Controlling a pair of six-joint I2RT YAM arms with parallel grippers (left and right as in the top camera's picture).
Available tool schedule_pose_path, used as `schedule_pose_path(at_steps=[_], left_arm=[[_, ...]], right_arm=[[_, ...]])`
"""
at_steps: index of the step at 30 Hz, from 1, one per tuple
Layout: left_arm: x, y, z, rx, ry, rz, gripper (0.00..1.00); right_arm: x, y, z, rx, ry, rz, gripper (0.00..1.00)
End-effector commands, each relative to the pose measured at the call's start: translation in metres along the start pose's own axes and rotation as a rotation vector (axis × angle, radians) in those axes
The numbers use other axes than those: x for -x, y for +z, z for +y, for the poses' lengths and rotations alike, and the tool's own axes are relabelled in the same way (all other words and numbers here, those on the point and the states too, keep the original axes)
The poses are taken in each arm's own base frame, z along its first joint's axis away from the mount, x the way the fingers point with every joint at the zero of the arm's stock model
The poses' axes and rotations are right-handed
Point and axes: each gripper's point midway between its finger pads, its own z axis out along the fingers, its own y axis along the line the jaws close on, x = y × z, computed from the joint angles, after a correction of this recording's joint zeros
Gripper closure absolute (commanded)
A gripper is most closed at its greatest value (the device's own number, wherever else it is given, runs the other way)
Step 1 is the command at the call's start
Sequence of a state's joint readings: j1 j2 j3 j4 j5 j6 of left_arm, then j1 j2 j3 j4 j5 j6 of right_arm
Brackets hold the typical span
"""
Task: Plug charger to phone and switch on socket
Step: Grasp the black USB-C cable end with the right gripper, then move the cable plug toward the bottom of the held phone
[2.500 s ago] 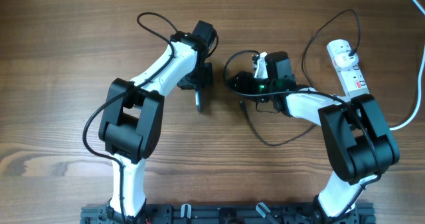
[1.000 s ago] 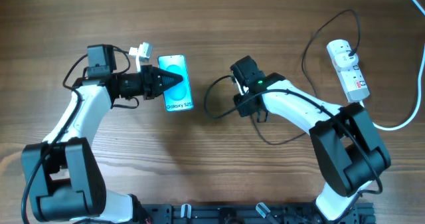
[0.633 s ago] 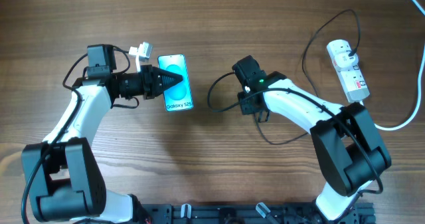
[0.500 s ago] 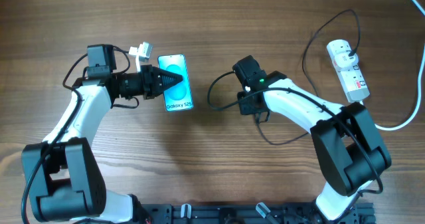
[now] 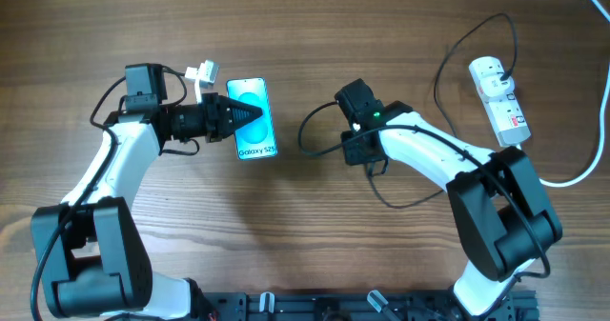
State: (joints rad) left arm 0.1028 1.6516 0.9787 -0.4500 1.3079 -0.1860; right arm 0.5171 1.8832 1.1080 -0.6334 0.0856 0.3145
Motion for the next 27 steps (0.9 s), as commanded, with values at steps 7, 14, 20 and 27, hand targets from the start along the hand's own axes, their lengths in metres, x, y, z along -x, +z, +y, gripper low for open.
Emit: schedule_pose_path(at_steps=[7, 14, 20, 27], left_arm=[[0.003, -0.005, -0.01, -0.054, 0.03, -0.007, 0.96], [0.003, -0.005, -0.01, -0.054, 0.029, -0.006, 0.96], [0.003, -0.005, -0.01, -0.054, 0.03, -0.006, 0.96], [0.003, -0.005, -0.01, -0.054, 0.029, -0.006, 0.96]], right_arm=[[-0.011, -0.039, -0.035, -0.126, -0.093, -0.048, 0.96], [-0.041, -0.019, -0.032, -0.081, -0.097, 0.024, 0.96], [-0.052, -0.001, -0.028, -0.042, -0.09, 0.007, 0.83], [-0.056, -0.001, -0.021, 0.001, -0.064, 0.024, 0.6]])
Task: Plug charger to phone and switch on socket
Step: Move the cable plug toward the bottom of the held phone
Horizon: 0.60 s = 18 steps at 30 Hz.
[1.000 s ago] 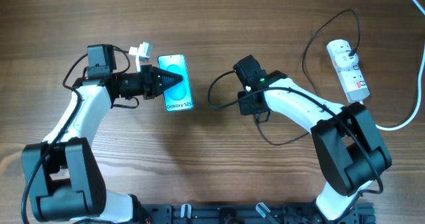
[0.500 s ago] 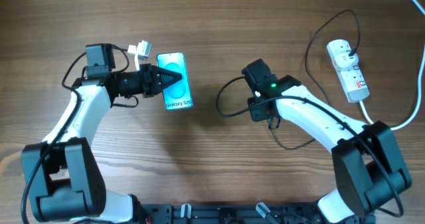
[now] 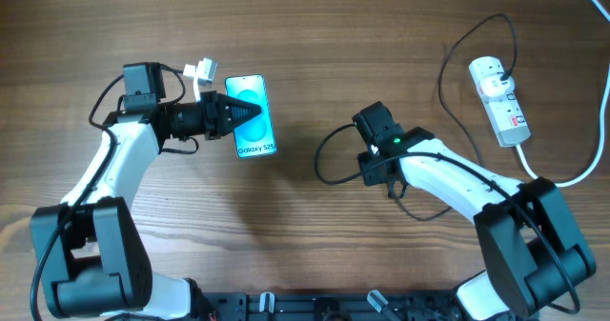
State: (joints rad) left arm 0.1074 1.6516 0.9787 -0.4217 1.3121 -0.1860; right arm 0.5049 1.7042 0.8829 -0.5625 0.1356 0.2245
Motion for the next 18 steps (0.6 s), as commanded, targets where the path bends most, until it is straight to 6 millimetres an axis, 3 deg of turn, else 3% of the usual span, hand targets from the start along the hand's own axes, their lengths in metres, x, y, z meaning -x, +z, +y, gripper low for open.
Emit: schedule_pose_path(at_steps=[1, 7, 12, 15, 18], left_arm=[[-0.001, -0.003, -0.009, -0.049, 0.003, 0.003, 0.96], [-0.001, -0.003, -0.009, -0.049, 0.003, 0.003, 0.96], [-0.001, -0.003, -0.009, -0.049, 0.003, 0.004, 0.96], [-0.001, -0.003, -0.009, -0.049, 0.003, 0.003, 0.96], [-0.001, -0.003, -0.009, -0.049, 0.003, 0.003, 0.96]], right_arm=[[-0.019, 0.007, 0.007, 0.044, 0.009, 0.07, 0.63], [-0.027, 0.006, 0.003, 0.034, 0.011, 0.106, 0.67], [-0.025, 0.009, -0.015, 0.026, 0.074, 0.11, 0.69], [-0.026, 0.008, -0.007, 0.102, 0.066, 0.124, 0.71], [-0.026, 0.008, -0.007, 0.104, 0.069, 0.126, 0.83]])
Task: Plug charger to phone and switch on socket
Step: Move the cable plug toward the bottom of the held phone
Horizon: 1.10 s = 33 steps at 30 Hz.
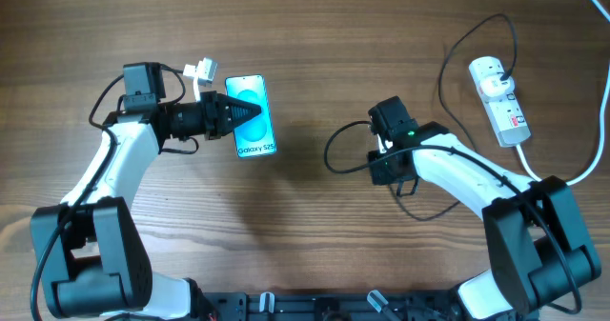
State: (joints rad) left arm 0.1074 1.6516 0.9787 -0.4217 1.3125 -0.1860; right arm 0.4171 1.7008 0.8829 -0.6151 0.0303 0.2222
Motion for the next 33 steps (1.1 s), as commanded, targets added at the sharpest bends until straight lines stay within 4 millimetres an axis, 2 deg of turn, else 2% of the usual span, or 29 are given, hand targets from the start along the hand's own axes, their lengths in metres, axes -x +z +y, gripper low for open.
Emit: schedule_pose_path(at_steps=[1, 3, 5, 8, 11, 12, 13, 14, 21, 22, 23, 25, 26, 28, 30, 32, 33], left_arm=[[-0.001, -0.003, -0.009, -0.049, 0.003, 0.003, 0.96], [-0.001, -0.003, -0.009, -0.049, 0.004, 0.003, 0.96], [-0.001, -0.003, -0.009, -0.049, 0.004, 0.003, 0.96], [-0.001, -0.003, -0.009, -0.049, 0.004, 0.003, 0.96], [-0.001, -0.003, -0.009, -0.049, 0.004, 0.003, 0.96], [-0.001, -0.003, -0.009, -0.049, 0.004, 0.003, 0.96], [-0.001, -0.003, -0.009, -0.049, 0.004, 0.003, 0.96], [-0.001, -0.003, -0.009, -0.049, 0.004, 0.003, 0.96], [-0.001, -0.003, -0.009, -0.048, 0.006, 0.002, 0.96], [0.002, -0.003, -0.01, -0.05, 0.029, -0.003, 0.96], [0.004, -0.003, -0.011, -0.052, 0.052, -0.008, 0.96], [0.009, -0.005, -0.018, -0.055, 0.111, -0.021, 0.96], [0.01, -0.006, -0.021, -0.056, 0.13, -0.025, 0.96], [0.018, -0.01, -0.04, -0.066, 0.145, -0.053, 0.96], [0.029, -0.014, -0.057, -0.077, 0.1, -0.083, 0.96], [0.042, -0.02, -0.079, -0.091, 0.055, -0.129, 0.96], [0.048, -0.022, -0.089, -0.099, 0.041, -0.153, 0.96]], right_arm=[[-0.014, 0.008, 0.003, 0.027, -0.01, 0.05, 0.85], [-0.011, 0.008, 0.007, 0.051, -0.01, 0.042, 0.9], [-0.006, 0.008, 0.009, 0.059, -0.011, 0.021, 0.9], [0.0, 0.008, 0.01, 0.064, -0.01, -0.004, 0.78], [0.002, 0.008, 0.01, 0.065, -0.01, -0.01, 0.74], [0.003, 0.008, 0.011, 0.066, -0.01, -0.016, 0.75], [0.004, 0.008, 0.011, 0.067, -0.01, -0.019, 0.88], [0.004, 0.008, 0.011, 0.067, -0.01, -0.022, 0.96], [0.013, 0.008, 0.013, 0.076, -0.01, -0.057, 0.96], [0.014, 0.007, 0.017, 0.098, -0.022, -0.062, 0.96], [0.016, 0.001, 0.029, 0.167, -0.061, -0.065, 0.96], [0.026, -0.027, 0.06, 0.363, -0.125, -0.109, 0.96], [0.03, -0.042, 0.069, 0.425, -0.134, -0.138, 0.96], [0.042, -0.098, 0.092, 0.616, -0.176, -0.264, 0.96], [0.04, -0.137, 0.11, 0.756, -0.23, -0.331, 0.96], [0.026, -0.19, 0.134, 0.986, -0.336, -0.391, 0.96], [0.021, -0.205, 0.14, 1.06, -0.366, -0.399, 0.96]])
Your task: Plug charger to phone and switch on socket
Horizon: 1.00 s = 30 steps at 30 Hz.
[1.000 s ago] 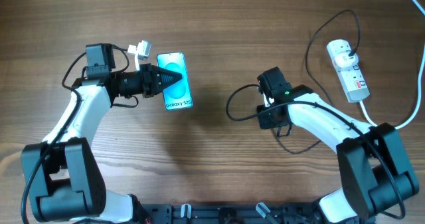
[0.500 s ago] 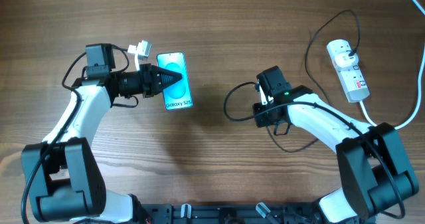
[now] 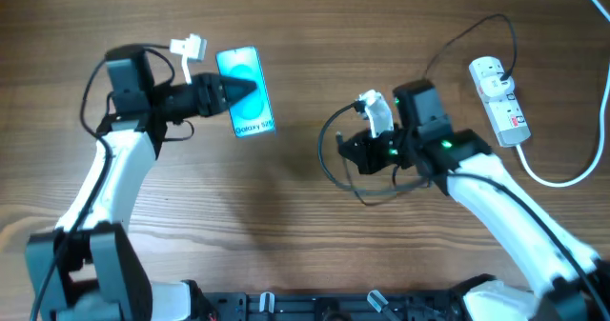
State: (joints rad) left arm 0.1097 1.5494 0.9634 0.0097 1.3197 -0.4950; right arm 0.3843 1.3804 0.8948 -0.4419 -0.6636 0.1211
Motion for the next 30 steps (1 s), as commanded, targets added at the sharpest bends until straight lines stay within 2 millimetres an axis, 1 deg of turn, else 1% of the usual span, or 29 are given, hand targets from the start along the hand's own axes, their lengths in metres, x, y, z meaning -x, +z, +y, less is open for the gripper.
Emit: schedule_pose_path(at_steps=[1, 3, 5, 7, 9, 11, 14, 17, 22, 24, 30], left_arm=[[0.022, -0.008, -0.04, -0.033, -0.172, -0.062, 0.96], [0.035, -0.009, -0.055, -0.048, -0.184, -0.107, 0.96], [0.045, -0.005, -0.074, -0.088, -0.167, -0.134, 0.96], [0.045, 0.005, -0.092, -0.128, -0.125, -0.126, 0.96], [0.038, 0.016, -0.104, -0.159, -0.081, -0.098, 0.96], [0.032, 0.027, -0.11, -0.172, -0.079, -0.075, 0.96], [0.026, 0.034, -0.115, -0.185, -0.132, -0.047, 0.96], [0.019, 0.039, -0.128, -0.22, -0.075, -0.016, 0.96], [0.011, 0.044, -0.149, -0.278, 0.058, 0.007, 0.96], [0.007, 0.046, -0.151, -0.283, 0.094, 0.019, 0.96], [0.002, 0.048, -0.152, -0.29, 0.098, 0.043, 0.96]], right_arm=[[0.009, -0.027, 0.076, 0.385, -0.083, -0.025, 0.96], [0.01, -0.032, 0.089, 0.47, -0.072, -0.023, 0.96], [0.014, -0.042, 0.107, 0.581, -0.096, -0.029, 0.96], [0.021, -0.048, 0.115, 0.626, -0.093, -0.041, 0.96], [0.028, -0.055, 0.124, 0.676, -0.106, -0.053, 0.96], [0.033, -0.06, 0.13, 0.708, -0.1, -0.056, 0.96], [0.035, -0.061, 0.131, 0.711, -0.072, -0.05, 0.96], [0.037, -0.065, 0.135, 0.735, -0.027, -0.028, 0.96], [0.045, -0.069, 0.14, 0.747, -0.028, -0.045, 0.96], [0.047, -0.071, 0.143, 0.759, -0.046, -0.051, 0.96], [0.049, -0.072, 0.145, 0.764, -0.059, -0.06, 0.96]])
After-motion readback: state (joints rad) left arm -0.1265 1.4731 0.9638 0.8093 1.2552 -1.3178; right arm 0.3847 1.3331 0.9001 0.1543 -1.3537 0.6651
